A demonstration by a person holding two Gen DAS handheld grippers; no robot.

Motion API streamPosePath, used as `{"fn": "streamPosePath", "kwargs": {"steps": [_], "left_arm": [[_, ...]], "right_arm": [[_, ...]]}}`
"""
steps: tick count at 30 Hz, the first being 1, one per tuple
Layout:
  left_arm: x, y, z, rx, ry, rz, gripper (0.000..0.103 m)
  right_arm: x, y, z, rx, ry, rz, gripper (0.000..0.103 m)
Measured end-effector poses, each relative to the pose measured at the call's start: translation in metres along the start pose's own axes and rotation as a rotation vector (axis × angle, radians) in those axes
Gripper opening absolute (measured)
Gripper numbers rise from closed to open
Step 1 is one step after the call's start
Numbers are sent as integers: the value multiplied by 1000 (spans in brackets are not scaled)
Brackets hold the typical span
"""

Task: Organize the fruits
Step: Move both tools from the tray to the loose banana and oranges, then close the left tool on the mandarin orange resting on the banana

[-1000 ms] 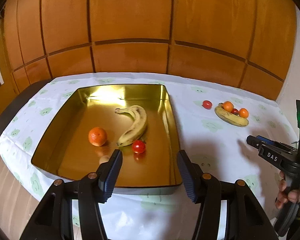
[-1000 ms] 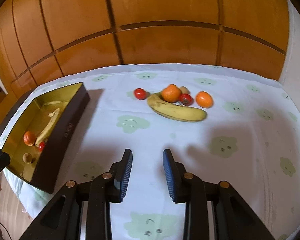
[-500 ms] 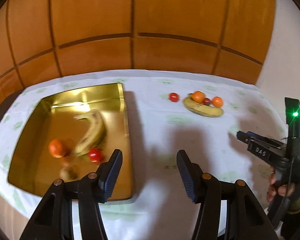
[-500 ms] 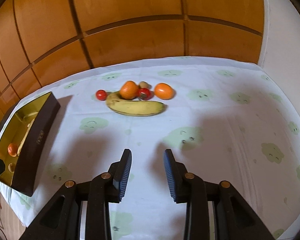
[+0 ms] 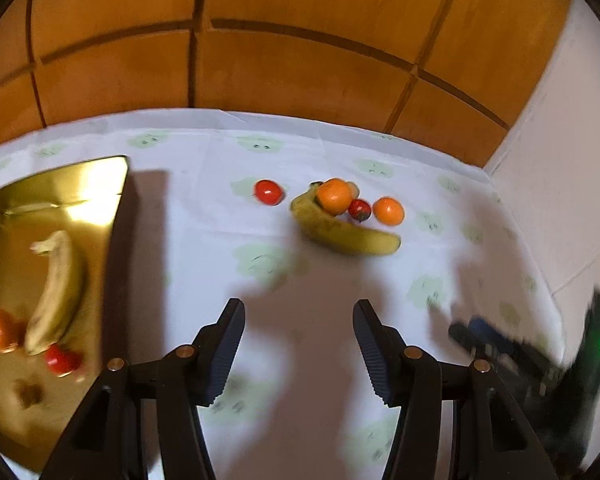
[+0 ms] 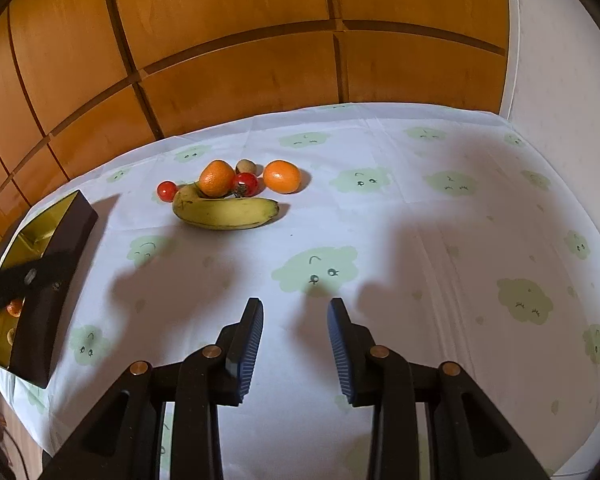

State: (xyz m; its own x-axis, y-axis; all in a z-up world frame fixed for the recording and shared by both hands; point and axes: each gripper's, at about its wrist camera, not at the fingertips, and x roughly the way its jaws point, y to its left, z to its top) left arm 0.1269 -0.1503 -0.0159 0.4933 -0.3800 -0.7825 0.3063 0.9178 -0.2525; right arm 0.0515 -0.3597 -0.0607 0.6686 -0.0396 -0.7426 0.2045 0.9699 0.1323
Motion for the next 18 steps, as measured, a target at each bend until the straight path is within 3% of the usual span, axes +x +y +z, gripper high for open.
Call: {"fn": "streamPosePath", "kwargs": {"steps": [11, 12, 15, 18], "left_arm": [[71, -7, 41, -175, 84, -12, 64], [72, -8, 44, -177, 66, 30, 64], [72, -13, 56, -120, 8, 74, 64], [76, -25, 66, -4, 5, 39, 64]], "right_arm": [[6, -26, 5, 31, 9, -3, 34], [7, -28, 6, 33, 10, -4, 34], [11, -34, 6, 47, 19, 0, 34], [15, -36, 6, 56, 26, 4, 34]]}}
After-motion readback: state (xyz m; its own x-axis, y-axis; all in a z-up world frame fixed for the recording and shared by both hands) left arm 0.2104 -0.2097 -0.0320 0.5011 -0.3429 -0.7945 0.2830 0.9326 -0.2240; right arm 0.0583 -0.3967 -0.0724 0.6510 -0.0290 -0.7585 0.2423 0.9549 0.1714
